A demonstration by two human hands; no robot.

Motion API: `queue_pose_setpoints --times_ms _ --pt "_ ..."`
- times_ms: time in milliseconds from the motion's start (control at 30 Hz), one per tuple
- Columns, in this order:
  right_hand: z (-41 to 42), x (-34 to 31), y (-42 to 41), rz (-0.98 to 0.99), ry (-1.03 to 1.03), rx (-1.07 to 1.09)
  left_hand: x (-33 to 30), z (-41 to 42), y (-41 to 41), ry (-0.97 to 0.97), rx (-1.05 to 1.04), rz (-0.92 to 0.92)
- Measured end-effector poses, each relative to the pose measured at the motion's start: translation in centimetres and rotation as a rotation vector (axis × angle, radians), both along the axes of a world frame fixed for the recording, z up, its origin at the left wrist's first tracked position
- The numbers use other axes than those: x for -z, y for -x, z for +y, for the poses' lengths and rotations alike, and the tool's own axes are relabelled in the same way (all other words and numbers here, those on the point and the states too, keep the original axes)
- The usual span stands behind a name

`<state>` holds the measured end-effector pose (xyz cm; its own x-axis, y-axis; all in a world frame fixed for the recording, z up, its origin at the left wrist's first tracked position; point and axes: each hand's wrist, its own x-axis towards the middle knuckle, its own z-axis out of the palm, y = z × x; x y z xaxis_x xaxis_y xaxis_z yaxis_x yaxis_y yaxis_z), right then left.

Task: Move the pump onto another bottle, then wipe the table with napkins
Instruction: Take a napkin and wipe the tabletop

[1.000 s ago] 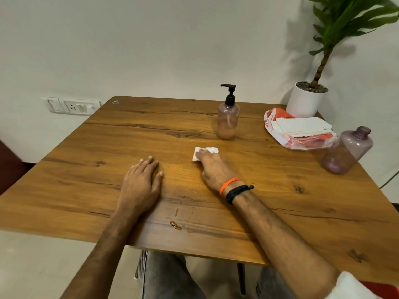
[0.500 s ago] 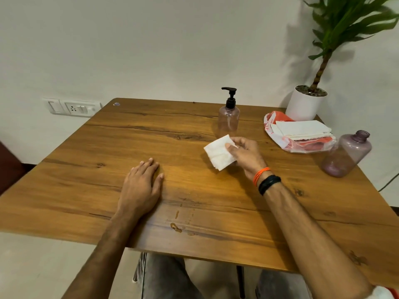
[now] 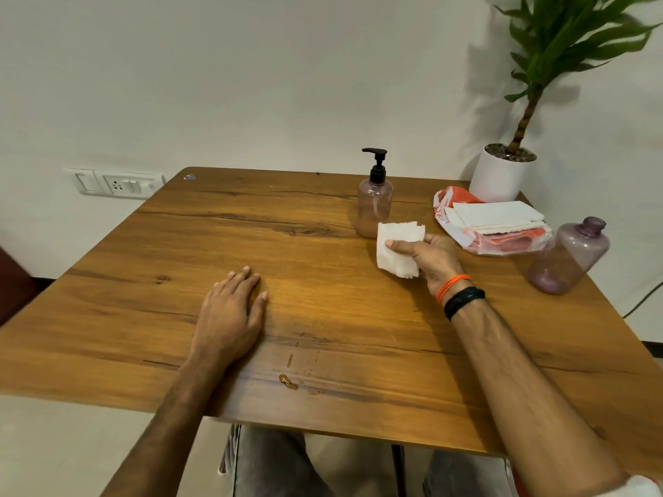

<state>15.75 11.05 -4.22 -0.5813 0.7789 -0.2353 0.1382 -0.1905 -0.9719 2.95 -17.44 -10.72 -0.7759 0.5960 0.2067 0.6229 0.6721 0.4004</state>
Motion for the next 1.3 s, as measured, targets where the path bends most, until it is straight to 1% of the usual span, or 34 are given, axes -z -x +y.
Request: queue_pose_setpoints --times_ms 33,67,167,233,267,300,333,400,433,467,533,600,633,700,800,900,1000,1100,1167,1233,1300 --pt "0.0 0.1 0.1 -0.033 -0.069 0.024 0.0 0.0 0.0 -0.002 -0.002 0.004" --pt "0.0 0.2 0.2 -0.083 -0.188 0.063 0.0 0.0 0.0 -0.003 -0.003 0.007" --pt "-0.4 0.8 0.5 -0.287 -0.755 0.169 0.1 0.1 0.1 -0.008 0.001 0.007" --pt "-1.1 1.0 0.6 -0.439 -1.075 0.109 0.1 0.1 0.0 -0.007 -0.005 0.014" --pt "-1.4 1.3 0.8 -0.482 -1.190 0.057 0.1 0.1 0.0 -0.008 -0.010 0.017" --pt "-1.7 1.5 0.9 -0.474 -1.275 0.029 0.0 0.1 0.0 -0.010 -0.014 0.019" --pt "-1.9 1.6 0.9 -0.415 -1.320 0.038 0.0 0.0 -0.1 -0.014 -0.014 0.020" --pt "-1.9 1.5 1.0 -0.267 -1.346 0.104 0.0 0.1 -0.2 -0.020 -0.012 0.022" --pt "-1.7 1.2 1.1 -0.256 -1.370 0.106 0.0 0.1 -0.2 -0.021 -0.015 0.024" --pt "-1.5 1.1 1.2 -0.307 -1.412 0.071 0.0 0.1 -0.3 -0.016 -0.016 0.026" --pt "-1.2 1.2 1.4 -0.502 -1.496 -0.065 -0.1 0.0 -0.3 -0.016 -0.014 0.026" --pt "-1.4 1.6 1.6 -0.671 -1.466 -0.235 -0.2 0.0 -0.4 -0.022 -0.013 0.017" --pt "-1.6 1.9 1.6 -0.718 -1.425 -0.298 -0.2 0.0 -0.4 -0.022 -0.013 0.016" --pt "-1.9 2.6 1.3 -0.731 -1.360 -0.346 -0.2 0.0 -0.5 -0.019 -0.015 0.020" --pt "-1.9 3.0 1.2 -0.715 -1.336 -0.280 -0.2 0.0 -0.4 -0.023 -0.014 0.020" --pt "-1.9 3.0 1.8 -0.777 -1.270 -0.197 -0.2 -0.1 -0.4 -0.019 -0.009 0.019" --pt "-2.5 2.8 2.6 -0.803 -1.218 -0.166 -0.3 -0.1 -0.4 -0.019 -0.014 0.020" --pt "-4.2 2.8 3.7 -0.777 -1.241 -0.190 -0.3 -0.1 -0.4 -0.019 -0.010 0.018" --pt "-6.1 2.6 4.7 -0.726 -1.275 -0.262 -0.3 -0.1 -0.4 -0.021 -0.019 0.018" --pt "-8.5 2.4 5.3 -0.648 -1.300 -0.363 -0.3 0.0 -0.5 -0.016 -0.025 0.017" --pt "-10.9 2.5 5.7 -0.526 -1.296 -0.524 -0.3 0.0 -0.5 -0.015 -0.030 0.016"
